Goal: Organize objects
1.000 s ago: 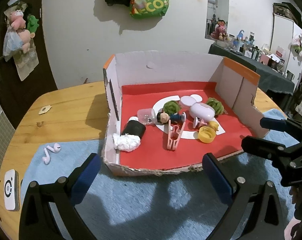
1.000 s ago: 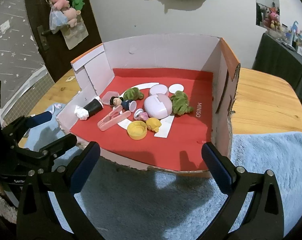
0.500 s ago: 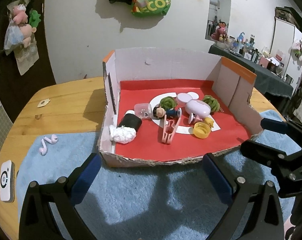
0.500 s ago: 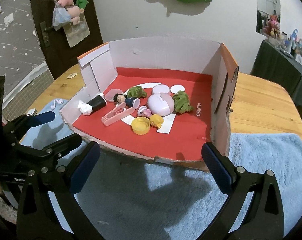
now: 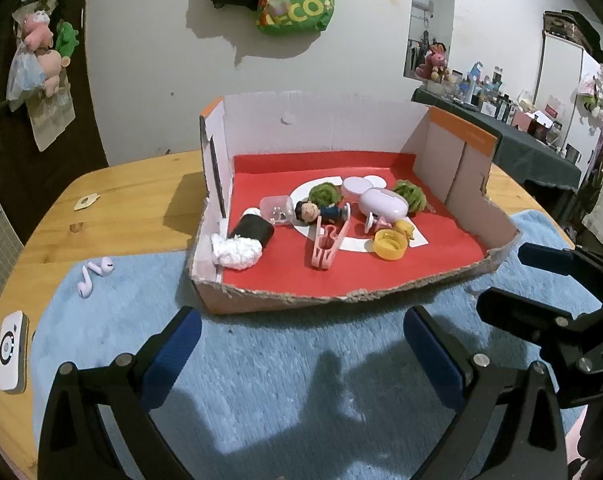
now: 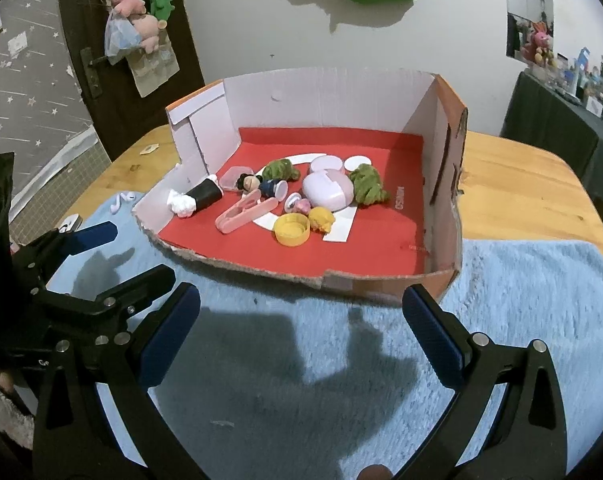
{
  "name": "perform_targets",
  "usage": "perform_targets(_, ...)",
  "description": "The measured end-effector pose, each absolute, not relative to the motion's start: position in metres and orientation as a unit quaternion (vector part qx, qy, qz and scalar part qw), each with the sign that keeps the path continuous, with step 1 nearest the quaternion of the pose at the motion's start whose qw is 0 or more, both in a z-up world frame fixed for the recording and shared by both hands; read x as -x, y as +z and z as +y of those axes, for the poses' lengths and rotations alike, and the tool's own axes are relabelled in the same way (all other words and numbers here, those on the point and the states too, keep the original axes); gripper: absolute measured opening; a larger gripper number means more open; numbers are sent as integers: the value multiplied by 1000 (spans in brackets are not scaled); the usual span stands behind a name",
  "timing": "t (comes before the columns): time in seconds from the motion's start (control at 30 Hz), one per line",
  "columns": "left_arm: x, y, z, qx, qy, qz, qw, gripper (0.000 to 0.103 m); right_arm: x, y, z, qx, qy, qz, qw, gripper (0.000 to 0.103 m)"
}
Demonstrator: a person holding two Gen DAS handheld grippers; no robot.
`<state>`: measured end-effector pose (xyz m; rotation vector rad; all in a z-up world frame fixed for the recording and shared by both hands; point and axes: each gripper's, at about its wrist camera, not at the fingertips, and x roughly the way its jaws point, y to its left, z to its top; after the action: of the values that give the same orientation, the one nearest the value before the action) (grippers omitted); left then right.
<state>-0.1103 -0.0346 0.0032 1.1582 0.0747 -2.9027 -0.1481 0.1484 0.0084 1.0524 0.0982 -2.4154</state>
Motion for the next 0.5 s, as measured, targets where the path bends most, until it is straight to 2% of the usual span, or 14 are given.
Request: perform_targets(0.5, 99, -13, -31, -389, -921, 30, 3, 103, 134, -7, 156, -396, -885, 31, 241, 103)
